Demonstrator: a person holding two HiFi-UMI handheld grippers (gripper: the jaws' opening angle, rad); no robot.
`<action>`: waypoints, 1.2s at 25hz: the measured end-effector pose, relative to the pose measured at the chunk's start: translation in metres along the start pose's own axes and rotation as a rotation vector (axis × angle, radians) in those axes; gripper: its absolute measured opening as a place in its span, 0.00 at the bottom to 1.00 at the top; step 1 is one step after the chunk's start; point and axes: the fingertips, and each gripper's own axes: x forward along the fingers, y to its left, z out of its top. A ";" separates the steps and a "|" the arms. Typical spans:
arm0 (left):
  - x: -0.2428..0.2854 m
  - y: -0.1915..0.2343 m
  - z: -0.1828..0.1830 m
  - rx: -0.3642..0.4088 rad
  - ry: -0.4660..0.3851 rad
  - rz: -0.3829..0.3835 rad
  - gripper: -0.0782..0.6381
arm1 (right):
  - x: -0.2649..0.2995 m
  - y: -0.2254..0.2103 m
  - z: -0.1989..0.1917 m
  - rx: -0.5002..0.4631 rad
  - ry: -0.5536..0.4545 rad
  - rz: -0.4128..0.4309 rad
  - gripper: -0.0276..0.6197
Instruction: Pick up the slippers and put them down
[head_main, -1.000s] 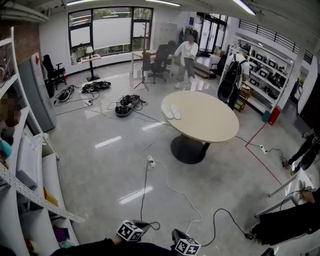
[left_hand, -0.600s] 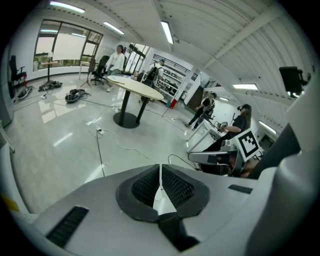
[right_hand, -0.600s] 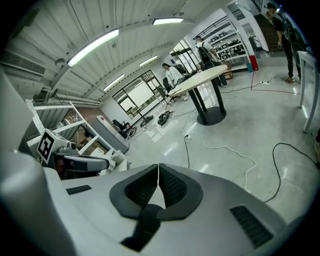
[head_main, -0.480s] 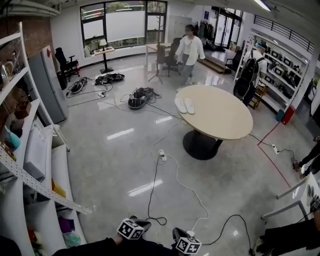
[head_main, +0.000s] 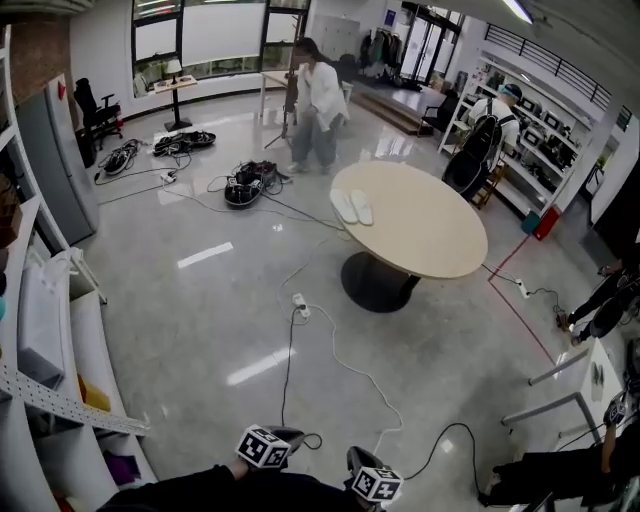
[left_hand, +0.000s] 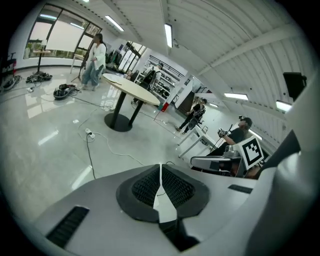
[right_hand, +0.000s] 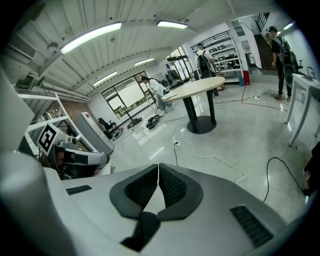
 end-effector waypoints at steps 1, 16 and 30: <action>-0.002 0.010 0.004 -0.009 -0.002 -0.018 0.14 | 0.008 0.007 0.001 -0.007 0.003 -0.011 0.07; -0.038 0.114 0.028 0.222 0.035 -0.078 0.14 | 0.074 0.077 0.019 -0.039 0.075 -0.138 0.07; -0.078 0.138 0.128 0.184 -0.246 0.030 0.14 | 0.090 0.104 0.156 -0.294 -0.200 -0.133 0.07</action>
